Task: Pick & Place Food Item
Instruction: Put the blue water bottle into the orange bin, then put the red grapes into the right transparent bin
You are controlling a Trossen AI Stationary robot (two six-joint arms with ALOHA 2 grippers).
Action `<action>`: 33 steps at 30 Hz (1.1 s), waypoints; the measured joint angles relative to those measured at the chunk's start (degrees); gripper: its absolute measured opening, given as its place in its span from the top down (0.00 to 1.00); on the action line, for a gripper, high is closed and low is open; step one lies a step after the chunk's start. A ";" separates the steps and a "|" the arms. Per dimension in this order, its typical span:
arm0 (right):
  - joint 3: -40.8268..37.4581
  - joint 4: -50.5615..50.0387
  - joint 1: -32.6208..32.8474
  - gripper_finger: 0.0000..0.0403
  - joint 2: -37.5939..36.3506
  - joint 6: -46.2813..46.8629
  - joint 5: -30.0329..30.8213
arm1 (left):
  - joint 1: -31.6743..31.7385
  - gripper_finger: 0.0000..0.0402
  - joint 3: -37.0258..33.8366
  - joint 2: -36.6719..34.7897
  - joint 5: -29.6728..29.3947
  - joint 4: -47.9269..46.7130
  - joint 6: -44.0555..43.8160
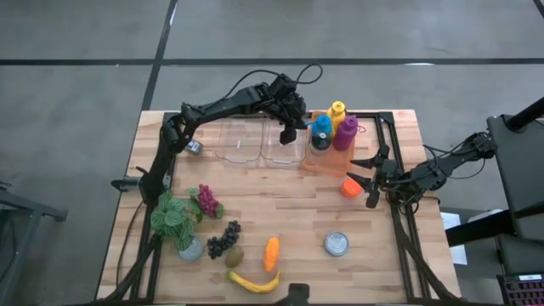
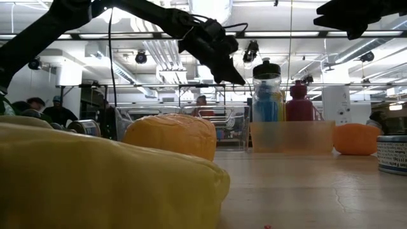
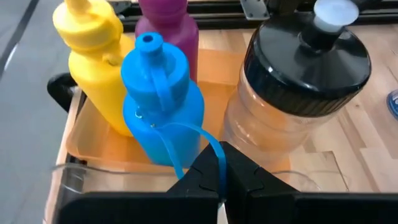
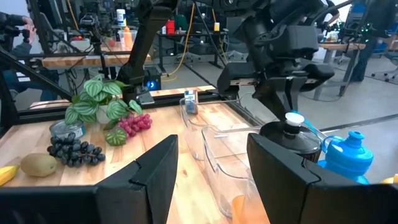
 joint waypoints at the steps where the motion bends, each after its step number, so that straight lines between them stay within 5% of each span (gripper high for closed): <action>1: 0.00 -0.01 0.00 0.53 0.00 0.00 0.00 | 0.06 0.99 0.00 0.00 -0.01 -0.21 -0.45; 14: 0.00 -0.01 0.00 0.53 0.00 0.00 0.00 | 0.10 0.95 -0.02 -0.04 -0.83 -2.15 -0.92; 33: 0.00 -0.01 0.00 0.53 0.00 0.00 0.00 | 0.10 0.40 -0.04 -0.04 -0.83 -4.61 -0.90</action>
